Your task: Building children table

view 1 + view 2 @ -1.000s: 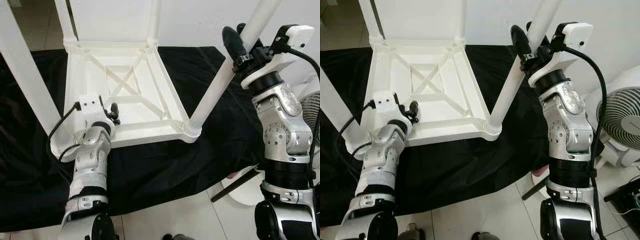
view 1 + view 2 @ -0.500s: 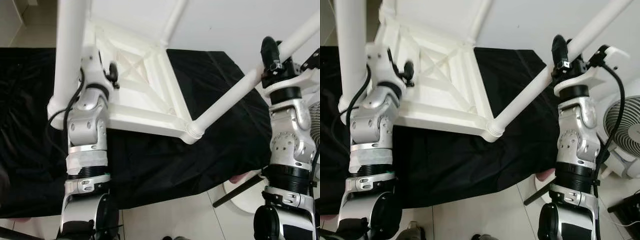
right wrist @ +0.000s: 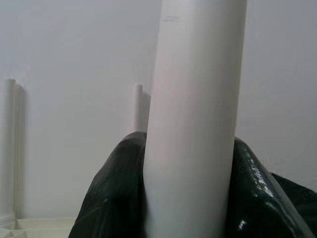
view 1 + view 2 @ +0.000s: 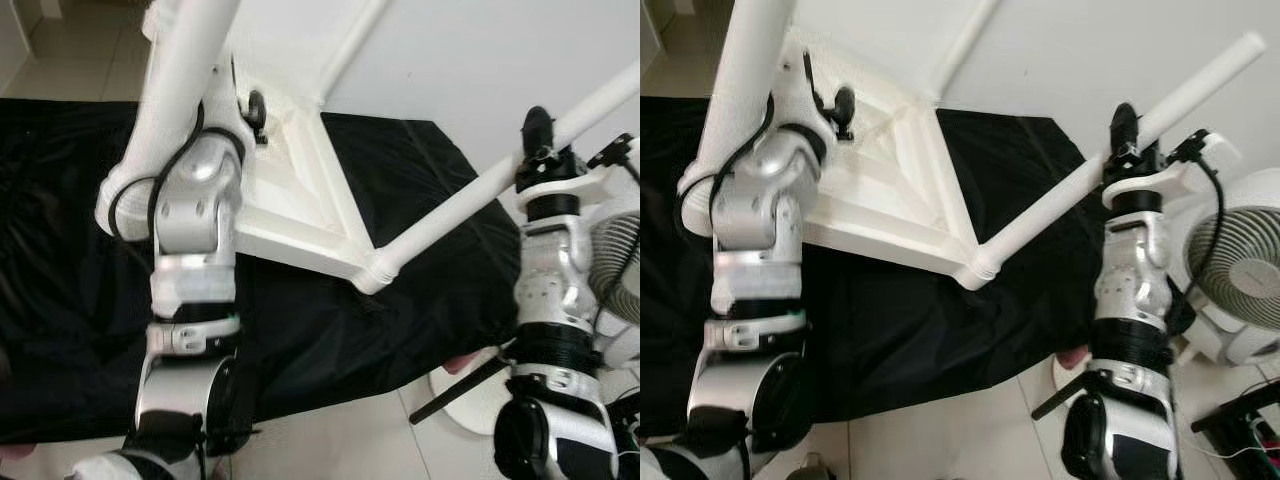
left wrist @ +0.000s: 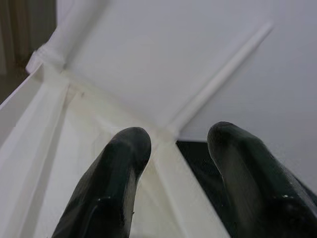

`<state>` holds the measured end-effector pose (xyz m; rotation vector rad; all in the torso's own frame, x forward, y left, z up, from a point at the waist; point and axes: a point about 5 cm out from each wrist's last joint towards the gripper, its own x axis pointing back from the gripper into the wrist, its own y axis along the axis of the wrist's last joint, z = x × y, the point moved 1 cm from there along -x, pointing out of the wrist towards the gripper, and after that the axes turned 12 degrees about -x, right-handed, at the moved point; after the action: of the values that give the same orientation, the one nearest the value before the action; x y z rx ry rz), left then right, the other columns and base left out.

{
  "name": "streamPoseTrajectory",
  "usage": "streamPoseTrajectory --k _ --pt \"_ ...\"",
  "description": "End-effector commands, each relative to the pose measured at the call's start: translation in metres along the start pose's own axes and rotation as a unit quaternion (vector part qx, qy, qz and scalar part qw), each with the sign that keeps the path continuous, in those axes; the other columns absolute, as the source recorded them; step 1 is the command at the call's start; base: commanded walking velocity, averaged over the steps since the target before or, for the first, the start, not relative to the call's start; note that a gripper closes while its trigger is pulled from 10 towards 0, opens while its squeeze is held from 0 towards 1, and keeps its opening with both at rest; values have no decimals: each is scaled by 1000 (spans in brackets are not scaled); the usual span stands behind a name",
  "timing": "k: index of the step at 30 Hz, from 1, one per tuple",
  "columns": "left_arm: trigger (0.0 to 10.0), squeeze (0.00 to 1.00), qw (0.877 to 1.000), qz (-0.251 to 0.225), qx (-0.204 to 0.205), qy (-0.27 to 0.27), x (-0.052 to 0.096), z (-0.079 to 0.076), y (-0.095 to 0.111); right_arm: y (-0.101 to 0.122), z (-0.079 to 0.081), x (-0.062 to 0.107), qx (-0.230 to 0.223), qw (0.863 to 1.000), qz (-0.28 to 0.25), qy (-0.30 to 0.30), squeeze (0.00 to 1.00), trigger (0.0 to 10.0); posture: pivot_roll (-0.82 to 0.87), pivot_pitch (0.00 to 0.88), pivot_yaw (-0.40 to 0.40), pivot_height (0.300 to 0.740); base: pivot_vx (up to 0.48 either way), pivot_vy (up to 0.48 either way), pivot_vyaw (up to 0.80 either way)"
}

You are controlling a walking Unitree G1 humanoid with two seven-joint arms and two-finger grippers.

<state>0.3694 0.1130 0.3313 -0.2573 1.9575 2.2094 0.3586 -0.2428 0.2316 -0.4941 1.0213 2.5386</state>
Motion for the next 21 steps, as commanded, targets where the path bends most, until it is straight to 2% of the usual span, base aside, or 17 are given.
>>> streamPoseTrajectory --k 1,2,4,5,7,9,12,13,15,18,21 --pt "10000 0 990 -24 -6 137 1 24 28 -49 -97 70 5 964 102 -244 0 0 104 91 -43 740 0 0 0" --pt "10000 0 990 -24 -6 137 1 24 28 -49 -97 70 5 964 102 -244 0 0 104 91 -43 740 0 0 0" --pt "10000 0 997 -20 15 79 -3 1 33 -66 -102 80 -28 956 127 -264 0 0 112 95 -42 740 0 0 0" --pt "10000 0 997 -20 15 79 -3 1 33 -66 -102 80 -28 956 127 -264 0 0 112 95 -42 740 0 0 0" --pt "10000 0 999 -11 21 26 -4 -22 35 -79 -100 84 -54 952 143 -266 0 0 114 97 -41 740 0 0 0" --pt "10000 0 1000 -7 8 -16 -3 -40 35 -90 -98 87 -83 946 158 -270 0 0 113 98 -40 740 0 0 0" --pt "10000 0 999 -8 -5 -32 -3 -48 36 -96 -98 89 -102 942 161 -275 0 0 113 98 -40 740 0 0 0" --pt "10000 0 999 -2 16 -46 -3 -55 36 -105 -100 94 -124 933 175 -289 0 0 118 100 -39 740 0 0 0" --pt "10000 0 998 2 17 -57 -3 -60 36 -109 -98 95 -118 933 185 -286 0 0 120 101 -38 740 0 0 0" --pt "10000 0 993 24 -5 -114 -2 -79 28 -127 -88 98 -124 929 221 -270 0 0 121 103 -36 740 0 0 0" --pt "10000 0 991 25 -1 -131 2 -86 23 -132 -85 99 -127 928 232 -264 0 0 121 107 -35 740 0 0 0"
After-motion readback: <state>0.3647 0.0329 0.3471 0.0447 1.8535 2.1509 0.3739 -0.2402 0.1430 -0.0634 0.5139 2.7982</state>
